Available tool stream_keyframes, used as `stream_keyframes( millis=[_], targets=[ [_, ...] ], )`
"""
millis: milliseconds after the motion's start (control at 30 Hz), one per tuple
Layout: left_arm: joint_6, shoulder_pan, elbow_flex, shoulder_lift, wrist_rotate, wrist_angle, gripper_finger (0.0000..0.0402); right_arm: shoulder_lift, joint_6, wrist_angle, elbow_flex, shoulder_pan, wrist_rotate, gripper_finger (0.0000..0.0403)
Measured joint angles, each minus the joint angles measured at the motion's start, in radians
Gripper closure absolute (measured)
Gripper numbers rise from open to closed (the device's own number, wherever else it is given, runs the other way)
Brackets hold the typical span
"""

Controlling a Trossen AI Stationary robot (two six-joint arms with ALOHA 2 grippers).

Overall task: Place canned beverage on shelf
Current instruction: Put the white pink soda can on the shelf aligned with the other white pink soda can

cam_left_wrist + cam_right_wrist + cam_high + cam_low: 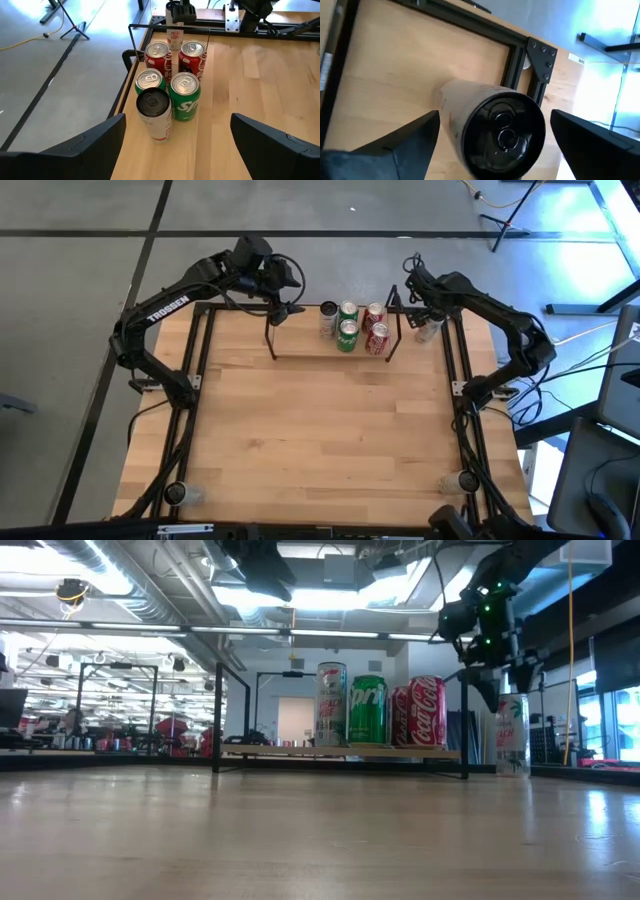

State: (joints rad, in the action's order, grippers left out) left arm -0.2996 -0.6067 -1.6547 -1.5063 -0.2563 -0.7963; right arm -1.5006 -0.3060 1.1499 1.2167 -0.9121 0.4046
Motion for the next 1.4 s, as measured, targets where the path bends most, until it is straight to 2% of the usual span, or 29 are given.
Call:
stream_keyframes(
  millis=[200,433,600,933,1233,1400],
  targets=[
    [0.001,0.000,0.000,0.000,0.008,0.000,0.0056,-0.032,0.046,0.011,0.000,-0.038,-0.041,0.0069],
    [0.002,0.000,0.000,0.000,0.026,0.000,0.0056,-0.024,0.098,0.023,0.003,-0.037,-0.066,0.0159],
    [0.002,0.000,0.000,0.000,0.070,0.000,0.0056,0.002,0.106,0.055,-0.002,-0.037,-0.092,0.0158],
    [0.003,0.000,0.000,0.000,0.082,0.000,0.0056,0.146,0.097,0.106,-0.002,-0.026,-0.224,0.0155],
    [0.003,0.000,0.000,-0.001,0.135,0.004,0.0056,0.214,0.094,0.228,-0.001,0.144,-0.252,0.0155],
    [0.015,0.000,0.000,-0.001,0.134,0.004,0.0056,0.215,0.071,0.234,-0.001,0.271,-0.339,0.0160]
  ],
)
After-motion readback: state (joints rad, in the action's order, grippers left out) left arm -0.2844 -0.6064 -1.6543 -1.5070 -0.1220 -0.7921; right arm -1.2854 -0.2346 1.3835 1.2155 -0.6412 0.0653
